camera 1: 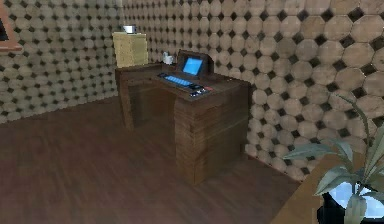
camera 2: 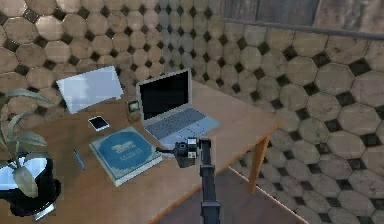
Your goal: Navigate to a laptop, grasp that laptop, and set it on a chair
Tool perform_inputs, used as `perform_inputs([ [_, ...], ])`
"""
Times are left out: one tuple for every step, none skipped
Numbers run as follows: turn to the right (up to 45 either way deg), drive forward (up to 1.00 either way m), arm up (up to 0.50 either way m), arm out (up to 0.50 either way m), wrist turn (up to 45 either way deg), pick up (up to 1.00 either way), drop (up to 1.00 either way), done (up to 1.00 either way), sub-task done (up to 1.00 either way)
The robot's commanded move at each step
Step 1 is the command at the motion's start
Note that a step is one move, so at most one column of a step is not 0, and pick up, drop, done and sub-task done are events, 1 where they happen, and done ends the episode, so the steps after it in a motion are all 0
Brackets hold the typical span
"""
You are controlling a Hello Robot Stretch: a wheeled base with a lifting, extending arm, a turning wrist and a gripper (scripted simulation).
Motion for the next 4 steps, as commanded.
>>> perform_inputs([
  [0.0, 0.00, 0.10, 0.00, 0.0, 0.00, 0.00, 0.00, 0.00],
  [0.0, 0.00, 0.24, 0.00, 0.0, 0.00, 0.00, 0.00, 0.00],
  [0.0, 0.00, 0.00, 0.00, -45.0, 0.00, 0.00, 0.00, 0.00],
  [0.0, 0.00, 0.00, 0.00, -45.0, 0.00, 0.00, 0.00, 0.00],
])
